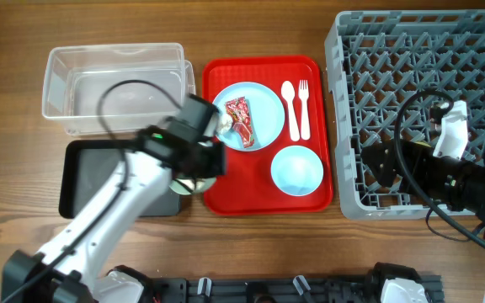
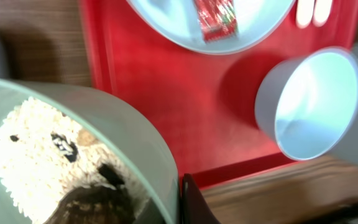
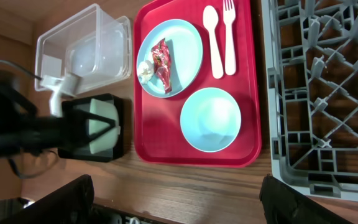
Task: Sort waste into correct bins and load items into the dishwasher rack
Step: 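Tip the green bowl over the black tray to dump the rice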
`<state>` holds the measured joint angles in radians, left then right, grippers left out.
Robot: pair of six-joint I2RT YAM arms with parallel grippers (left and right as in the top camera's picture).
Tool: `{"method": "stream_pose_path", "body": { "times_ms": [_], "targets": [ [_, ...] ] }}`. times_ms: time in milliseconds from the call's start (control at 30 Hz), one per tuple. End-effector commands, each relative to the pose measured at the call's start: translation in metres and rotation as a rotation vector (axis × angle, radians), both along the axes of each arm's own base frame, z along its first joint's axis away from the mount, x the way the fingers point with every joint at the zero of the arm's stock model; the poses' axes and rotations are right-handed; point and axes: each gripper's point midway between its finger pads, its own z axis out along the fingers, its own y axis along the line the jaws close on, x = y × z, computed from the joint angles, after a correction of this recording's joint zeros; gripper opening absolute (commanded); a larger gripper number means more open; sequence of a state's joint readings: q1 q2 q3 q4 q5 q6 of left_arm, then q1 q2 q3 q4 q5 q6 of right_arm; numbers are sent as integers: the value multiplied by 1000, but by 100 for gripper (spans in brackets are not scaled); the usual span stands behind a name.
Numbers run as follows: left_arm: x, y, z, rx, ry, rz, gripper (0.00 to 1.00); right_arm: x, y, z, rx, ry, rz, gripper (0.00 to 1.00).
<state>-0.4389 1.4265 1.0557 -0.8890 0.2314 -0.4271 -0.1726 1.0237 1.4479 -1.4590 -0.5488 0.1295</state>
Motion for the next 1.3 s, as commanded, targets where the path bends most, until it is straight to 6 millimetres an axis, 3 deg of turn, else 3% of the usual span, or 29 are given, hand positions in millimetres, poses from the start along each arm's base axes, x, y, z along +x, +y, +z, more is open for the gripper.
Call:
{"method": "stream_pose_path", "body": {
  "times_ms": [0,233,467,533,700,1267],
  "targets": [
    [8,17,20,-256,63,52,4,0,0,-2,-5,9,-2,87],
    [20,66,39,-674,59,181,4,0,0,-2,-4,10,-2,87],
    [14,105,29,-934,-38,262,4,-1,0,-2,-4,12,-2,87],
    [13,109,28,-989,-74,263,4,-1,0,-3,-4,13,-2,87],
    [17,117,51,-1178,-210,253,4,-1,0,-2,-4,13,-2,87],
    [16,118,54,-1185,-243,237,4,-1,0,-2,-4,13,-2,88]
  ]
}}
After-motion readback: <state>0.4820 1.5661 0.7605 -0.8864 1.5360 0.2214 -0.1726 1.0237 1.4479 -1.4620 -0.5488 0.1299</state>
